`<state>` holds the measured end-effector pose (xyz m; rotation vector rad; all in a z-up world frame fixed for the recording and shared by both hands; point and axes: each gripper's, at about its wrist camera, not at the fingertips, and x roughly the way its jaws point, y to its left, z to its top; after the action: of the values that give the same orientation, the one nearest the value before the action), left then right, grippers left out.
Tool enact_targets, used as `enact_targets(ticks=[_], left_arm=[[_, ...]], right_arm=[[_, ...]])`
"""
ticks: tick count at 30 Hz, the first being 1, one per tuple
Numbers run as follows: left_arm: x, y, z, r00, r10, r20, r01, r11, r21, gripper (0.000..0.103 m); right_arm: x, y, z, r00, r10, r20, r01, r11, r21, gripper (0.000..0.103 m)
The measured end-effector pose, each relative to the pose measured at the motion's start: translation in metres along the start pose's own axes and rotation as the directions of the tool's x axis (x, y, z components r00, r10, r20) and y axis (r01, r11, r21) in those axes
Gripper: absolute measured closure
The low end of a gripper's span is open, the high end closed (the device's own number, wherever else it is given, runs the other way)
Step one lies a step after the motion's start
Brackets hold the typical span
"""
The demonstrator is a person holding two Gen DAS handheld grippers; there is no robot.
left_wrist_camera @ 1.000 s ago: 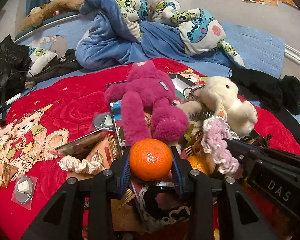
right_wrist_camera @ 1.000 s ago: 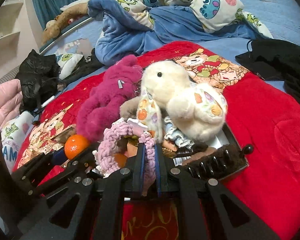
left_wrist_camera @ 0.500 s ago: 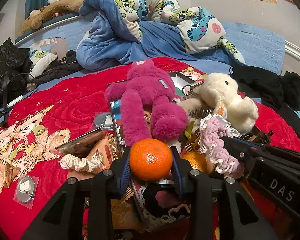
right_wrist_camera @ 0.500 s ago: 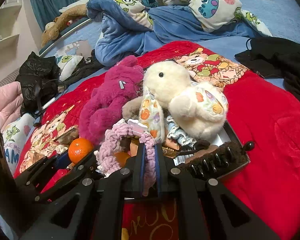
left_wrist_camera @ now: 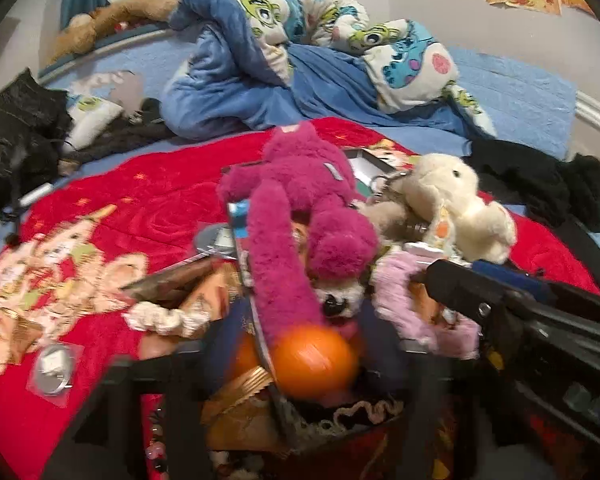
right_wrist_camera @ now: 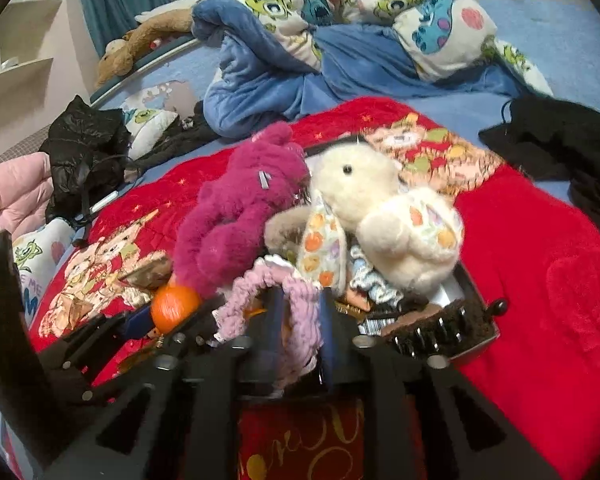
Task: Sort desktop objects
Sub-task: 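Open both tools to drop the orange and scrunchie into the tray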
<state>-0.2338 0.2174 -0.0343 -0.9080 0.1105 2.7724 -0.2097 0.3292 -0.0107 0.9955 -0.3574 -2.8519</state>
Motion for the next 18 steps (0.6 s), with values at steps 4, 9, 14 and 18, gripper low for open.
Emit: enact_targets(ticks=[4,9,14,18], left_arm=[[-0.007,0.001,0.001,0.999,-0.017,0.029,0.017,1.0,-0.009,0.0],[-0.007,0.002,0.001,0.997,-0.068,0.029,0.069,0.997,-0.017,0.0],[-0.008,0.003,0.002,0.997,-0.058,0.043,0.058,0.998,-0.019,0.0],[-0.009,0.004,0.002,0.998,-0.039,0.048,0.04,0.999,-0.011,0.0]], right_arm=[[-0.005,0.003,0.002,0.999,0.04,0.006,-0.04,0.999,0.007,0.044],[-0.008,-0.003,0.003,0.999,0.039,0.006,-0.039,0.998,0.048,0.005],[-0.013,-0.008,0.004,0.999,0.04,0.019,-0.041,0.997,0.062,0.004],[-0.013,-0.009,0.004,0.999,0.031,0.015,-0.032,0.998,0.062,0.004]])
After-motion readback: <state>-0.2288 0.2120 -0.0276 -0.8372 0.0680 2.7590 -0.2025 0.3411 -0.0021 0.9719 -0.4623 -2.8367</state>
